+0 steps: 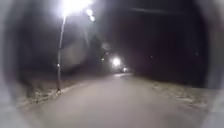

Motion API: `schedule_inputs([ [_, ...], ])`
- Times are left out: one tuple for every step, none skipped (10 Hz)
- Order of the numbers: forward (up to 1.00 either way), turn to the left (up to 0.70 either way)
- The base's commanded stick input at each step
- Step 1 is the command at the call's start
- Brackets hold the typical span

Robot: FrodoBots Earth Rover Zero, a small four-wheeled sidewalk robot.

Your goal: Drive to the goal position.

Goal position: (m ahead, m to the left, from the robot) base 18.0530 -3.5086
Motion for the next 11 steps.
schedule_inputs([
  [0.85, 0.00],
  [0.85, 0.00],
  [0.85, 0.00],
  [0.85, 0.00],
  [0.85, 0.00],
  [0.85, 0.00],
  [0.85, 0.00],
  [0.85, 0.00],
  [0.85, 0.00],
  [0.85, 0.00],
  [0.85, 0.00],
])
